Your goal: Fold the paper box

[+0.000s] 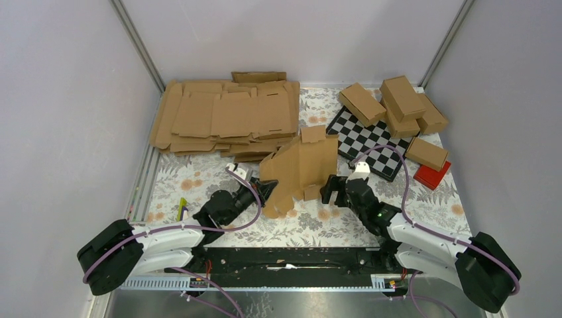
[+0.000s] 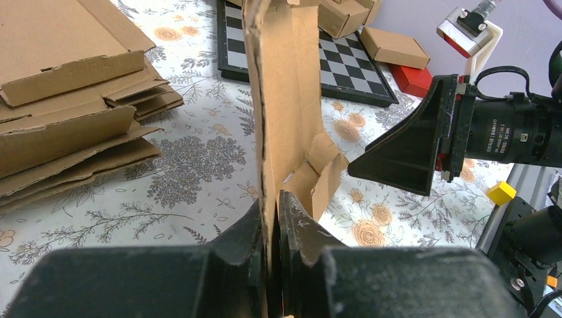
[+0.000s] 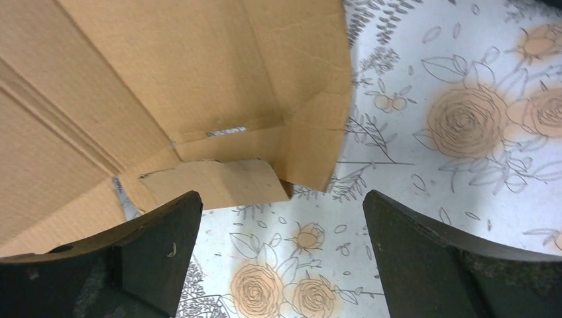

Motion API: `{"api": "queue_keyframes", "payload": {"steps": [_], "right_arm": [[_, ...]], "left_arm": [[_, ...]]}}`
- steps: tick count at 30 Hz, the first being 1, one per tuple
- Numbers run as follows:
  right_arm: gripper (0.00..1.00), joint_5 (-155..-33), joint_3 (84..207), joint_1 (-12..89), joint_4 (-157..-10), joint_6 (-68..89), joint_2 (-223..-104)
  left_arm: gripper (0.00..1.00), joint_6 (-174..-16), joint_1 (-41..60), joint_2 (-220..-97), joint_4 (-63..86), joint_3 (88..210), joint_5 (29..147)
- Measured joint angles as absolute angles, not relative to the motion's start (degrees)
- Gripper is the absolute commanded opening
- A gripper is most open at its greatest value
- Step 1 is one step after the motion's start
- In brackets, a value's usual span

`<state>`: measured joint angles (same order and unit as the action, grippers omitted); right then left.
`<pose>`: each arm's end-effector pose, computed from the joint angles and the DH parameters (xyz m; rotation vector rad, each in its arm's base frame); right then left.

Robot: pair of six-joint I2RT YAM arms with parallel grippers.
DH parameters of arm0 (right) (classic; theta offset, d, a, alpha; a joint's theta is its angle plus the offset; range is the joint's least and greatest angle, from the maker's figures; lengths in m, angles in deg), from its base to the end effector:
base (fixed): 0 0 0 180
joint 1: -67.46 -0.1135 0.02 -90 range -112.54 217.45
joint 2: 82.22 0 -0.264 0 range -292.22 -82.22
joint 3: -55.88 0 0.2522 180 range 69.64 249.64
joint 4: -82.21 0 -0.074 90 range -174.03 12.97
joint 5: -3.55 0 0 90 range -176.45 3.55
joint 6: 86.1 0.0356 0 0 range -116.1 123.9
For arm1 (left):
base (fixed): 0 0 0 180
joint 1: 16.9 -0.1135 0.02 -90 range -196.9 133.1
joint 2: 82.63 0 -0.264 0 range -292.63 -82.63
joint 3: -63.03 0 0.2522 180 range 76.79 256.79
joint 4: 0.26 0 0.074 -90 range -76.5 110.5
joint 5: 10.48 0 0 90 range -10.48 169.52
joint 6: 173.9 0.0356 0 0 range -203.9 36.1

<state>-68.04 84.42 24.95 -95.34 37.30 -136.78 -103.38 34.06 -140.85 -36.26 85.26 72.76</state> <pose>0.1464 0.1190 0.1666 0.0346 2.0762 0.4927 0.1257 -0.1483 0.1897 0.3507 1.6006 -0.8646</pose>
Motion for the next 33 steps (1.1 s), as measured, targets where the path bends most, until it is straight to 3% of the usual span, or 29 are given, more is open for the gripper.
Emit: {"api": "queue_keyframes", "payload": {"steps": [2,4,22,33], "right_arm": [[1.00,-68.93,84.42,24.95,-96.70,36.02,-136.54],[1.00,-69.22,84.29,24.95,-97.92,34.31,-135.56],[1.00,-69.42,84.12,24.95,-99.83,24.69,-131.97],[0.99,-73.85,84.12,27.60,-99.72,24.10,-130.27]], "left_arm": [[0.09,-103.38,34.06,-140.87,-36.58,85.26,72.78],[0.00,-103.36,34.06,-140.87,-37.07,85.26,72.83],[0.00,-111.38,34.06,-140.76,-26.73,88.54,66.22],[0.00,-111.84,34.06,-138.73,-27.69,87.25,64.98]]}}
